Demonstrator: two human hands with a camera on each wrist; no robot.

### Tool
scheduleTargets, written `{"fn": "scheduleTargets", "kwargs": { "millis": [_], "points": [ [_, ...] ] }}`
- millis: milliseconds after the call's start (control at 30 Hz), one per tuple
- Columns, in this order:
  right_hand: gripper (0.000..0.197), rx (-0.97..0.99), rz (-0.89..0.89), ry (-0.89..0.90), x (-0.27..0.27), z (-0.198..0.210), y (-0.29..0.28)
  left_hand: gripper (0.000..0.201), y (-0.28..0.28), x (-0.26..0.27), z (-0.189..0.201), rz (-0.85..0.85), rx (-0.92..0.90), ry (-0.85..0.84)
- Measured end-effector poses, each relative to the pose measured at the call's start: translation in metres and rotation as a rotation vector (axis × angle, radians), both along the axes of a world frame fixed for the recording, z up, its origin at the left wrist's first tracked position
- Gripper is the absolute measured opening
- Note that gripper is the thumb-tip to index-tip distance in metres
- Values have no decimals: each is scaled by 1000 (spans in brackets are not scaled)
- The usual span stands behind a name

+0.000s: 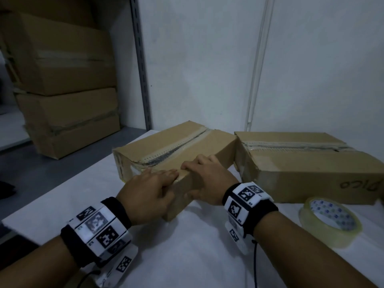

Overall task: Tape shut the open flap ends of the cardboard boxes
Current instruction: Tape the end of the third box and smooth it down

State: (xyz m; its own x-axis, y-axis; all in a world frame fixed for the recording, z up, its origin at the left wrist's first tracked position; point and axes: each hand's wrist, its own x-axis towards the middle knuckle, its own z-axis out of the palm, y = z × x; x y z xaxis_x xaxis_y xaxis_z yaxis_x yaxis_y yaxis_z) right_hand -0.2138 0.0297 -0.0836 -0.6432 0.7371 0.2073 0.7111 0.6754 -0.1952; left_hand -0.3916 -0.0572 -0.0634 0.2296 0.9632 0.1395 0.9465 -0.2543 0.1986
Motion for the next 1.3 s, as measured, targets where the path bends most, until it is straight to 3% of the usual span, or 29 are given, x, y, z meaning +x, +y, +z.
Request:
{"fn": "scheduleTargets", "kwargs": {
  "millis": [67, 233, 467, 633, 733, 833, 1033, 1200, 1300],
  "points": [
    [66, 18, -40, 2, -6, -2, -3, 64, 0, 1, -4, 2, 34, 23],
    [63, 40, -107, 37, -14, -6, -5, 53, 3, 6, -8, 36, 98, 56],
    [68, 65, -105, 20, -15, -7, -6, 51, 7, 14, -8, 71, 154, 189],
    [52, 32, -71, 81, -10, -6, -5, 34, 11, 4, -4, -38, 104, 114],
    [42, -32, -35, 149, -2, -5, -3, 29, 11, 2, 0, -65, 111, 151],
    [37, -46, -26, 149, 0, -3, -3, 35, 10, 2, -3, -59, 124, 152],
    [45, -112, -7, 105, 4, 6, -6, 71, 9, -11, -1, -78, 7, -82],
    [46, -180, -30, 91, 14, 19, -14, 45, 1, -9, 9, -126, -10, -277],
    [35, -163, -75, 132, 13, 26, -20, 40, -10, -9, 11, -159, 35, -257]
  ]
}}
